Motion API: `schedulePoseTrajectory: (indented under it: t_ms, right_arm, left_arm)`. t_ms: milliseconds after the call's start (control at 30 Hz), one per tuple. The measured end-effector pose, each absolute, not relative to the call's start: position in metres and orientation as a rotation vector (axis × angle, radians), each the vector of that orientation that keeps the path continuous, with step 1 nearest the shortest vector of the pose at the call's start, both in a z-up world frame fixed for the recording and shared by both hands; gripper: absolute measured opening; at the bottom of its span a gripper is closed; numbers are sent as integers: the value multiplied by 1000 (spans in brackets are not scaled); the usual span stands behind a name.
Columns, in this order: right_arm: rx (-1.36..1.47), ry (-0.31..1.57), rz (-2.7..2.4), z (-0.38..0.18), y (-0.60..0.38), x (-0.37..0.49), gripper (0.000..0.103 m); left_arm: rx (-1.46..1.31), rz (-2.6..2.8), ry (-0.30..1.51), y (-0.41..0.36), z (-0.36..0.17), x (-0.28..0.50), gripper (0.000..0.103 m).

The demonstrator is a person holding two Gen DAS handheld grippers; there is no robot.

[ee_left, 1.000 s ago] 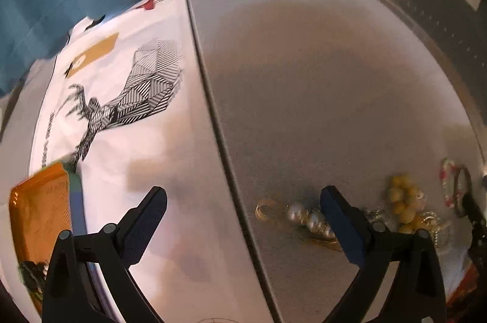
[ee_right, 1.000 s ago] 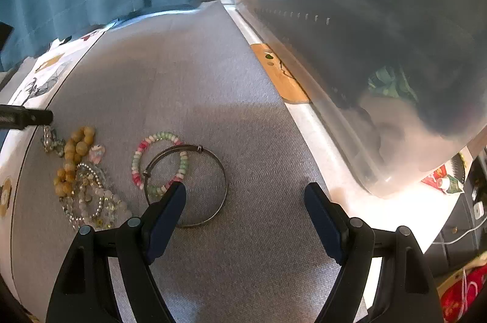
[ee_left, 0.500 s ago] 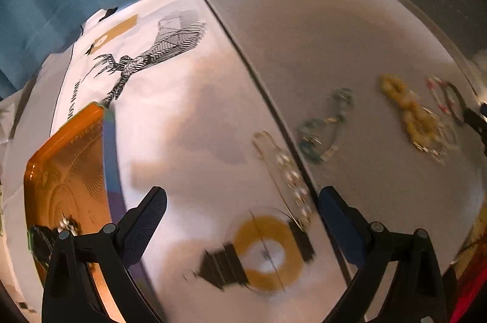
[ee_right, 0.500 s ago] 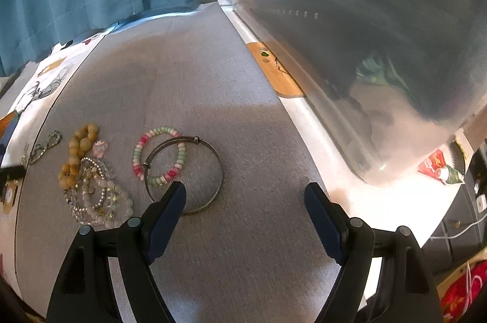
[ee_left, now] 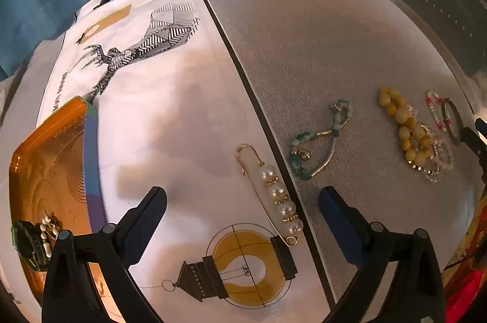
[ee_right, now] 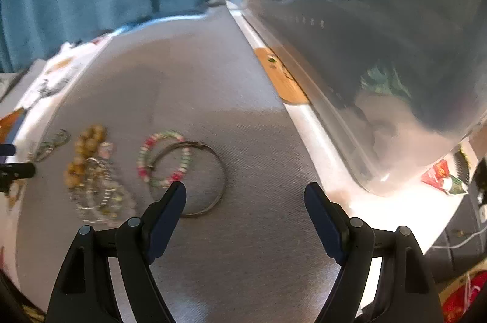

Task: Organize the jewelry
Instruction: 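Grasp the pearl safety pin with the left tool while the right tool grasps the silver bangle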

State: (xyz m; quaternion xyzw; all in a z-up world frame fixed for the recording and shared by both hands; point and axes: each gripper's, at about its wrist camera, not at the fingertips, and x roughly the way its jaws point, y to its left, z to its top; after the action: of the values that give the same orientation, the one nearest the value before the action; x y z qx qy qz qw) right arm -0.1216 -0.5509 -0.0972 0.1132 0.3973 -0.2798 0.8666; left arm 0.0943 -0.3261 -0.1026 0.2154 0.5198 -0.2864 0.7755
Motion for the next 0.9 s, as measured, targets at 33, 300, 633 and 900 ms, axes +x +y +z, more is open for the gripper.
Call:
schedulePoseTrajectory:
  t_ms: [33,300,633,900]
  right_arm:
    - [243,826,-560,-96,-549,-122,80]
    - [176,871,-488,-108,-528,-100,80]
    - [250,858,-526,-116,-546,-90,87]
    - [250,847,-530,-118,-547,-91,86]
  left_arm:
    - [456,-620,1127,-325,-103,94,100]
    - [415,-613,1132,-320,-106,95,100]
    - [419,-620,1146,-320,-106,97,100]
    - [391,-624,1119,-312,-96,97,30]
